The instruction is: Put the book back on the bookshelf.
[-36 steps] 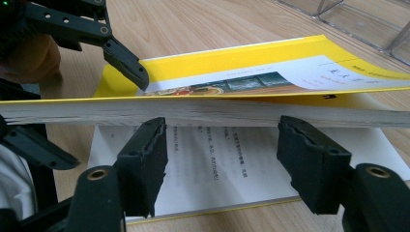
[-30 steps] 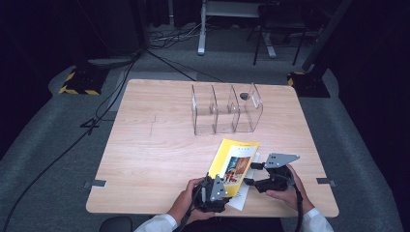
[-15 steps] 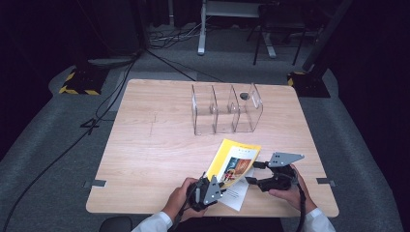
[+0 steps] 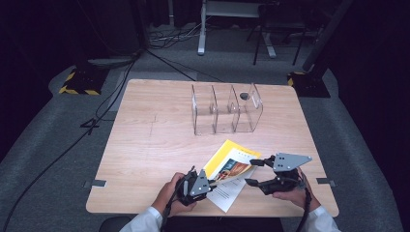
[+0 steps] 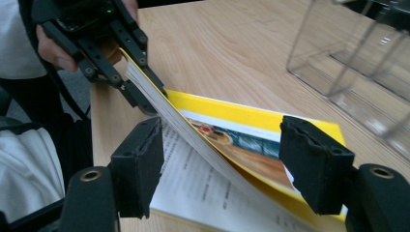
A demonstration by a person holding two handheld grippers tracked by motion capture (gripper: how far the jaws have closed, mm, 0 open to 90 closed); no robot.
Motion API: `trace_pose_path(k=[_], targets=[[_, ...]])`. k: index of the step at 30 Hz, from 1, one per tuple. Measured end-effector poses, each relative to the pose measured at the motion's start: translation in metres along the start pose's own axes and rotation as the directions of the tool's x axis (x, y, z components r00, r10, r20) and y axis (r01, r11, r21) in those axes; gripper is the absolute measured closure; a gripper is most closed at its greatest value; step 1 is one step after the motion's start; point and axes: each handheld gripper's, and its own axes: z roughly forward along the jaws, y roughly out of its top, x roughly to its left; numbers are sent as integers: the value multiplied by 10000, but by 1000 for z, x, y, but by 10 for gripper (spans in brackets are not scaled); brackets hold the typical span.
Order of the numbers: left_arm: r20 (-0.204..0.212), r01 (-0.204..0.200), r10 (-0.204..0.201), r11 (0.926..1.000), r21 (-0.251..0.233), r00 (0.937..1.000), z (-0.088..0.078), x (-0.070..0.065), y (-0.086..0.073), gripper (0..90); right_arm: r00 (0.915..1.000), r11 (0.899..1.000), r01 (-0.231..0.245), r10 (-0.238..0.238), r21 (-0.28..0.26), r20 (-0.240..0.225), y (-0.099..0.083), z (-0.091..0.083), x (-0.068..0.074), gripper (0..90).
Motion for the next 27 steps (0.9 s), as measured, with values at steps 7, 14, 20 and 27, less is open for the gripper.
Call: trace_pose_path(k=[7,14,20,27], targets=[[361,27,-27,10000,-8,9993,-10,13,-10,803,9969,9913,717,-678,1103,-388,-1,38,-3,325],[697,337,-339,9994,35,9970,-23,29,-24,782,9947,9731,964,-1018,2095,149,-16,54,-12,385],[778,644,-657,9977,198,9948,-33,46,-37,754,9779,9643,1365,-1678,2271,1248,-31,60,-18,528],[312,1388,-1389,9903,57,9898,-42,65,-47,694,9451,9466,2638,-2921,1852,1467,-30,63,-5,719]])
